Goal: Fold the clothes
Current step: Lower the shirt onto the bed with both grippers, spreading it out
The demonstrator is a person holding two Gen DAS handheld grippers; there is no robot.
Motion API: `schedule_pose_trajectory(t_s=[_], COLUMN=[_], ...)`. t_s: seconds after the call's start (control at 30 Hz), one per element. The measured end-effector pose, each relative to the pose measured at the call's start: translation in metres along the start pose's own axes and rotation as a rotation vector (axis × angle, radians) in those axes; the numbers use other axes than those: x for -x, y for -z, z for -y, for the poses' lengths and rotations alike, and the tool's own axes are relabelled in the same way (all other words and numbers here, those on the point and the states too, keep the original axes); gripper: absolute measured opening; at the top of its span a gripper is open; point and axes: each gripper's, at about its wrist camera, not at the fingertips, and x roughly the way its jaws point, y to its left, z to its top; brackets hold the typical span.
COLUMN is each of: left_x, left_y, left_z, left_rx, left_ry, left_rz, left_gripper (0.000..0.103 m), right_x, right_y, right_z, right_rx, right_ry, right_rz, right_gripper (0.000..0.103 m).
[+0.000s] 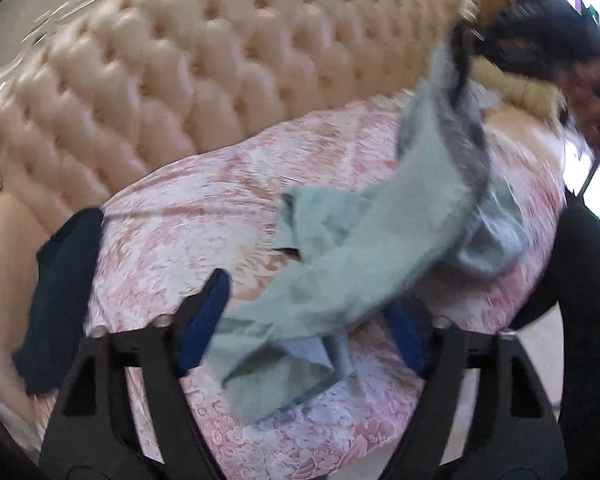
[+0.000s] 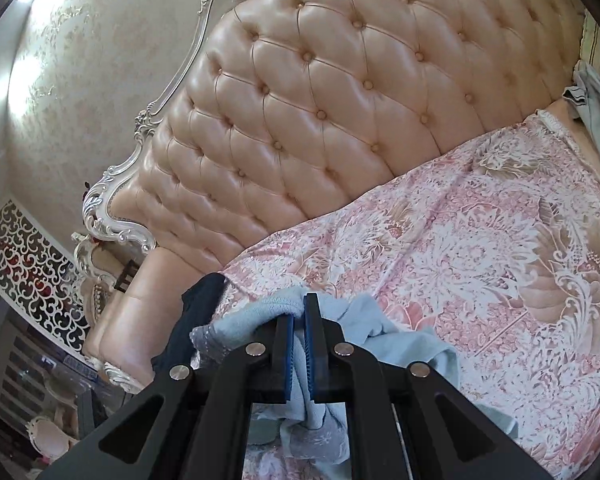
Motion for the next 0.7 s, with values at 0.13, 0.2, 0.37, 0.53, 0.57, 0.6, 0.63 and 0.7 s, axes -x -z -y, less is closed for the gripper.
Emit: schedule_pose_trajectory(t_s=[0.13,0.2,0.37,0.53,0.57,0.6,0.63,0.7], left_x=[-0.011,-0.012,-0.025,-0.017,-0.015,-0.012,-0.009,-0.004], left_y=[-0.006,-0.008,-0.014,-0.019,-0.020,-0.021,-0.021,-0.022], left_z=[0.020,0.025,0.021,0.002,-0.002,-0.003,-0.003,-0.005], left_rx=[-0.053,-0.048,0.006,0.105,0.118,0.120,0.119,0.120], left_ry=[0.004,-0.012,-0.047,0.014,0.014,0.012,0.013,0.006], left_rz=[-0.017,-0.002,-0.065,-0.084,-0.083,-0.079,-0.075,-0.058], left_gripper=[0.057,0.057,0.004,0.004,0.004,0.004,0.004,0.004], right_x=[-0.001,-0.001,-0.001,0.000,0.001,0.001,0.002,0.003], right_y=[0.003,0.004,0.009,0.018,0.020,0.022,0.024,0.028], right_z=[-0.004,-0.005,-0.003,-0.004,-0.003,-0.003,-0.003,-0.002], right_rx=[0.020,0.027,0.030,0.067,0.078,0.089,0.099,0.121], right_ry=[-0.010,-0.013,-0.021,-0.023,-0.021,-0.020,-0.018,-0.014], right_rz=[-0.015,-0.020,-0.031,-0.050,-0.054,-0.058,-0.063,-0.071], right_gripper=[0.005,0.005,0.005,0.005,0.005,0.005,0.005,0.005])
